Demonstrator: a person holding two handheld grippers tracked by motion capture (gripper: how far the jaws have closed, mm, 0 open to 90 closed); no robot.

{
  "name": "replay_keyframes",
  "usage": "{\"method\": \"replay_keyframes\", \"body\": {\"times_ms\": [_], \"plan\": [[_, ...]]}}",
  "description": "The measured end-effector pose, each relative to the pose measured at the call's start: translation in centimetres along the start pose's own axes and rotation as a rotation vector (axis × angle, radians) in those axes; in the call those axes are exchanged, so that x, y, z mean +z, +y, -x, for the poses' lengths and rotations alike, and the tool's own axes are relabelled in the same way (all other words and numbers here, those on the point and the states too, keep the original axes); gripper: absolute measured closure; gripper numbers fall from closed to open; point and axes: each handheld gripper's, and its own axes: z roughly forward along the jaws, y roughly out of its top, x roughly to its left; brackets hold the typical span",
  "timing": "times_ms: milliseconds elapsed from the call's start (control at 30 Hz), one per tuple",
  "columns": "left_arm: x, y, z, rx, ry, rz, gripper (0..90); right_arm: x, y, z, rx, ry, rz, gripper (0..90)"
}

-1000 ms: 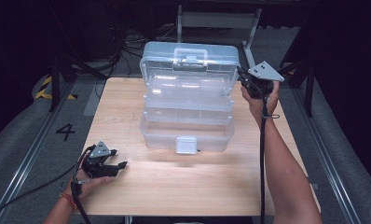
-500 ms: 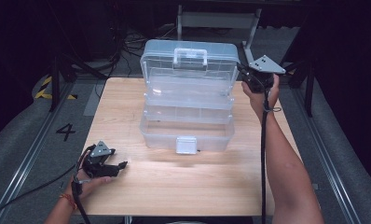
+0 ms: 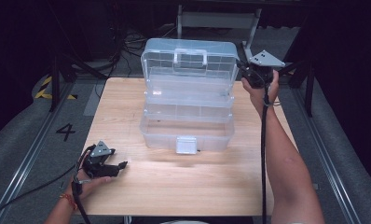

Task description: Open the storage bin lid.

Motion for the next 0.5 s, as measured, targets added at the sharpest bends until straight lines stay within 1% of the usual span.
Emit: {"method": "replay_keyframes", "body": {"times_ms": [133, 267, 400, 433, 467, 500], "plan": [[0.0, -0.01, 0.02, -0.004, -0.003, -0.001, 25.3, 0.24, 0.08, 0.17, 0.007, 0.005, -0.006, 84.9], [0.01, 0.01, -0.03, 0.003, 0.001, 0.001, 25.3, 0.43, 0.13, 0.26, 0.004, 0.005, -0.007, 84.9], [0.01, 0.01, -0.03, 0.003, 0.001, 0.001, 25.2, 0.75, 0.34, 0.47, 0.002, 0.008, -0.017, 84.8], [0.01, -0.01, 0.02, -0.004, -0.002, -0.001, 25.2, 0.83, 0.38, 0.48, 0.003, 0.01, -0.02, 84.8], [0.01, 0.01, -0.03, 0.003, 0.002, 0.001, 25.1, 0.9, 0.4, 0.51, 0.004, 0.01, -0.021, 84.8], [0.0, 0.0, 0.01, -0.002, 0.001, -0.001, 25.1, 0.98, 0.43, 0.58, 0.004, 0.011, -0.022, 84.8]]}}
